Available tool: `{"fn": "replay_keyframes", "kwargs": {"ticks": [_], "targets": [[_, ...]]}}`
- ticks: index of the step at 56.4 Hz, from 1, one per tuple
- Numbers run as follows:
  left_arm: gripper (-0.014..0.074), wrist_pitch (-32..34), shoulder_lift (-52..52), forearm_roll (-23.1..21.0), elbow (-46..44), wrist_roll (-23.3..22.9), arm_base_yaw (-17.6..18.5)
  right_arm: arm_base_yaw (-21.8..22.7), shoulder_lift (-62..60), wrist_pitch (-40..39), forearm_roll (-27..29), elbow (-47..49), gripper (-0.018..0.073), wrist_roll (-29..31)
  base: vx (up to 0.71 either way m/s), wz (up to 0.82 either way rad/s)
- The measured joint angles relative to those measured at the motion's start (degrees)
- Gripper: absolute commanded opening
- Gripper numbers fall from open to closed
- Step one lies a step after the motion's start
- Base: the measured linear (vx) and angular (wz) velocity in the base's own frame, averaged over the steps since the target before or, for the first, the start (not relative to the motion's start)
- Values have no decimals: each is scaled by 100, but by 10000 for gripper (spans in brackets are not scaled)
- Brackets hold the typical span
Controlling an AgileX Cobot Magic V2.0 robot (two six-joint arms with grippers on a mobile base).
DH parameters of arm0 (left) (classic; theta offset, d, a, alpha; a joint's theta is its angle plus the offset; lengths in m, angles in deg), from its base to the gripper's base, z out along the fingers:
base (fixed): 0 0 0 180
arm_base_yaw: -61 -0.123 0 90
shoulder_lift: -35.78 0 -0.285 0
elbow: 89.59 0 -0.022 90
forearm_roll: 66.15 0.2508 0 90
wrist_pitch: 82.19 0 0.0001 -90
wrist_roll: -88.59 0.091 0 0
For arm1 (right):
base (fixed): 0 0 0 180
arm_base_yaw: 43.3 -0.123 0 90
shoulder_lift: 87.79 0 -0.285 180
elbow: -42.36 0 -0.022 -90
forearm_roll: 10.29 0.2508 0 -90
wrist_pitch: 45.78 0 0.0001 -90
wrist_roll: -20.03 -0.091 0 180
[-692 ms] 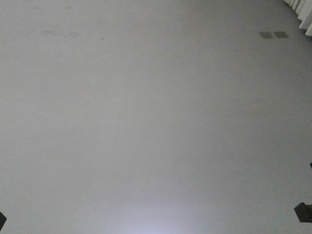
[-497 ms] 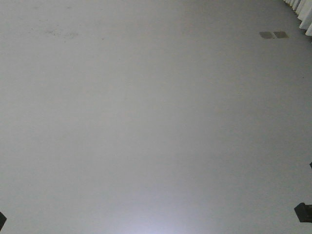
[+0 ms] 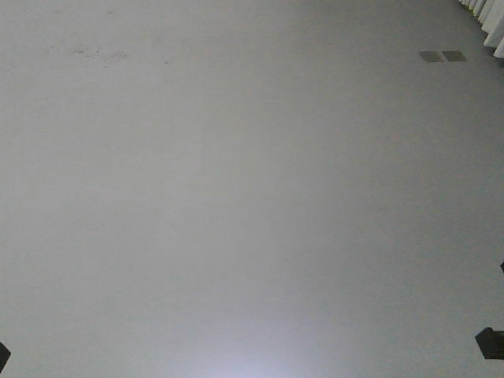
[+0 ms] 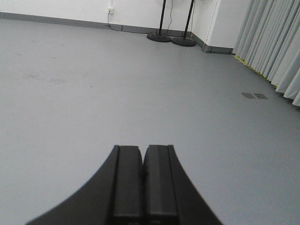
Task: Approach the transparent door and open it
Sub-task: 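Drive the base forward across the grey floor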
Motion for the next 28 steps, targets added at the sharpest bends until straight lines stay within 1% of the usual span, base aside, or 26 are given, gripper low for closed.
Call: {"fn": "replay_keyframes", "kwargs": {"ticks": [15, 28], "targets": [[1, 0, 0, 0, 0, 0, 0, 0, 0, 0, 0, 0, 1, 0, 5, 0], [1, 0, 0, 0, 0, 0, 0, 0, 0, 0, 0, 0, 1, 0, 16, 2]]}}
